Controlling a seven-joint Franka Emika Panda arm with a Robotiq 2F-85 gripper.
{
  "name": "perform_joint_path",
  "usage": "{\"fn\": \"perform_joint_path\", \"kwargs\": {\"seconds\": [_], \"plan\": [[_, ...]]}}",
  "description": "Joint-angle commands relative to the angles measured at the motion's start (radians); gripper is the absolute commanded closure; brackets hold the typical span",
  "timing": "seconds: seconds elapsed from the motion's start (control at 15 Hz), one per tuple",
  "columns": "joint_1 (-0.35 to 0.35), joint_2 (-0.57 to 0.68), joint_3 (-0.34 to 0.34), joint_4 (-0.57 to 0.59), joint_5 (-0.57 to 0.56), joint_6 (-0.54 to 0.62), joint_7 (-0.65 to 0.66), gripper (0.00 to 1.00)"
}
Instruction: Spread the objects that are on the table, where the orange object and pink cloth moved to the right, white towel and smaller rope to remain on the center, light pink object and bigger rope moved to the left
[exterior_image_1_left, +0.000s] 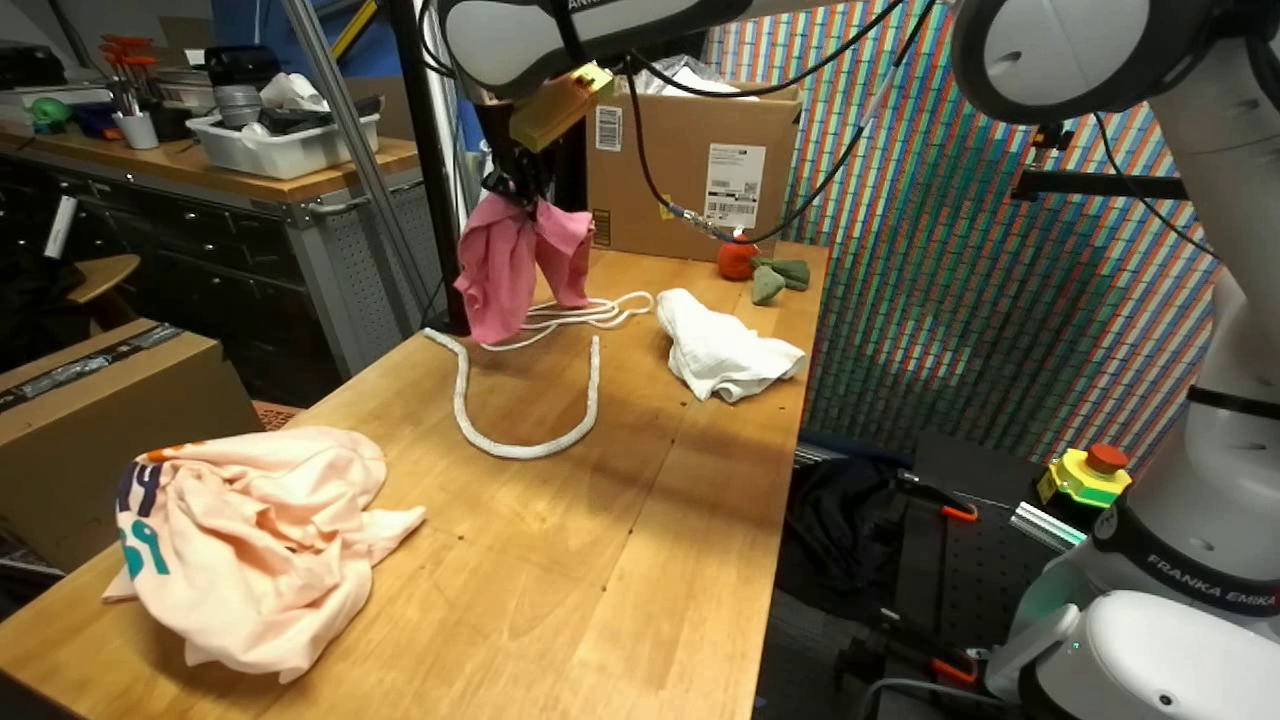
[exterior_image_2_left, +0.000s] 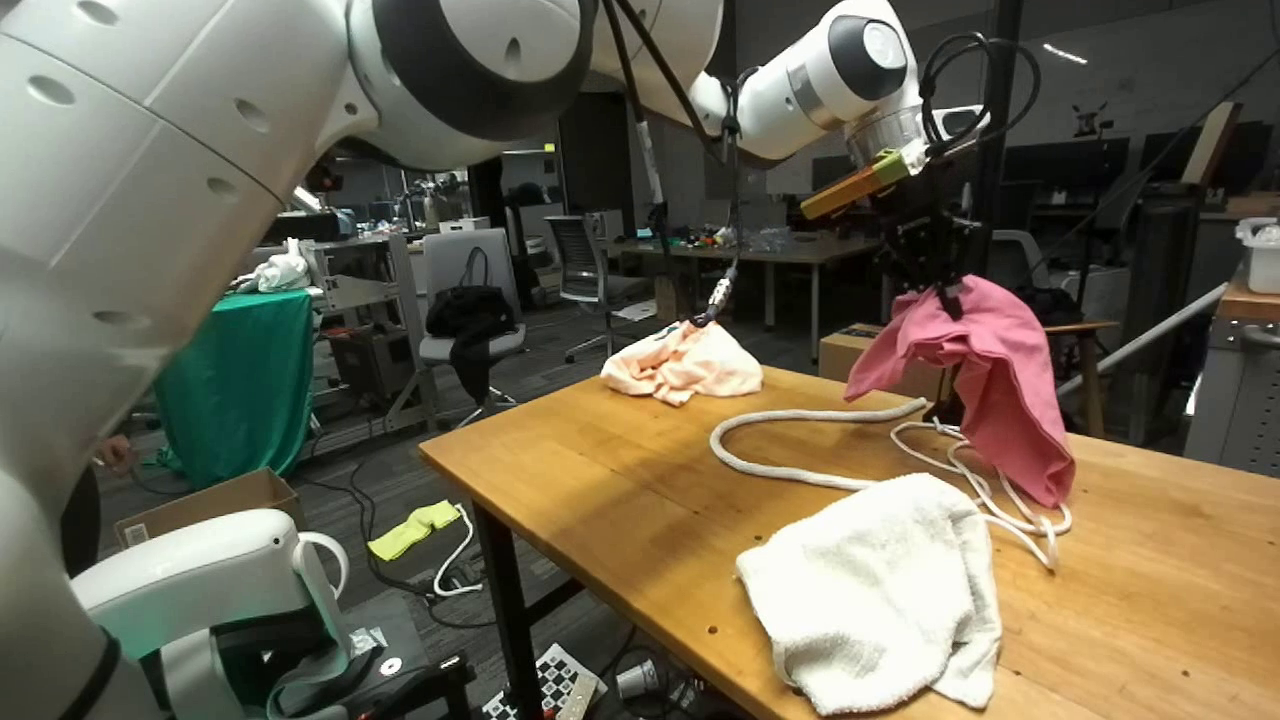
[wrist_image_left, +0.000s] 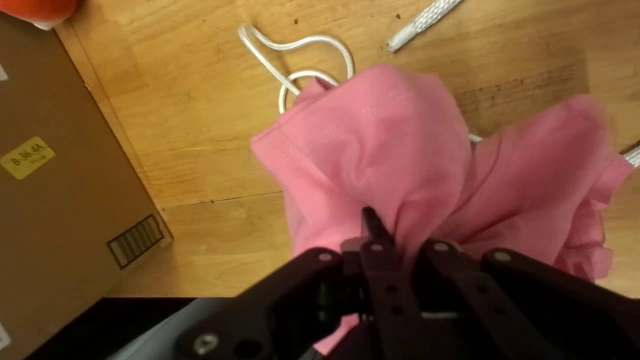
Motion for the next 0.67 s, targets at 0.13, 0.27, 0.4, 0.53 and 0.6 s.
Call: {"fn": "perform_joint_path", "kwargs": {"seconds": [0.13,0.27,0.4,0.53,0.6], "plan": [[-0.003,0.045,-0.085,0.106,-0.043,0.007,0.197,0.97],[-0.01,0.072,-0.115,0.144,-0.041,-0.003,0.268,0.97],[-0.022,0.103,-0.141,0.189,-0.032,-0.02,0.331,0.97],[-0.038,0.139,-0.163,0.235,-0.022,-0.035,0.4,0.97],[-0.047,0.158,-0.17,0.257,-0.017,-0.042,0.433,0.97]]}}
